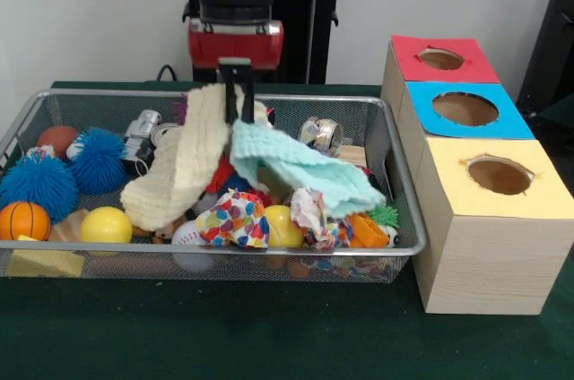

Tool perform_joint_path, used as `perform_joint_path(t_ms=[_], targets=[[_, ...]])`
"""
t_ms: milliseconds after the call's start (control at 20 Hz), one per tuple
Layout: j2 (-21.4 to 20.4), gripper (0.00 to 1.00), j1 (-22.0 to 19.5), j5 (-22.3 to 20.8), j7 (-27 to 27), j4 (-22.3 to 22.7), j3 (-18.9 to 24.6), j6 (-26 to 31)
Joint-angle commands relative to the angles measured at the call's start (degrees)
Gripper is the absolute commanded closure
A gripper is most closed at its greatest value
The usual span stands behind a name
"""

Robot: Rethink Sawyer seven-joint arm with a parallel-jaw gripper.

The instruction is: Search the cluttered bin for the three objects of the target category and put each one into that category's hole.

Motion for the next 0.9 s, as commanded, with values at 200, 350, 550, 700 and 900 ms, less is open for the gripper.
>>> perform_joint_path(t_ms=[200, 350, 550, 700, 900], targets=[[-12.45, 1.00, -3.33, 8.53, -12.47, 5.79, 12.67, 19.00], [-13.27, 1.00, -3.66, 8.72, -12.03, 6.05, 13.35, 20.75], [-16.55, 1.00, -4.28, 10.44, -12.74, 6.57, 14.12, 24.72], [-19.61, 1.00, -3.97, 12.27, -13.30, 6.19, 14.52, 28.70], [-23.82, 1.00, -4.28, 14.79, -15.07, 5.84, 15.32, 33.70]])
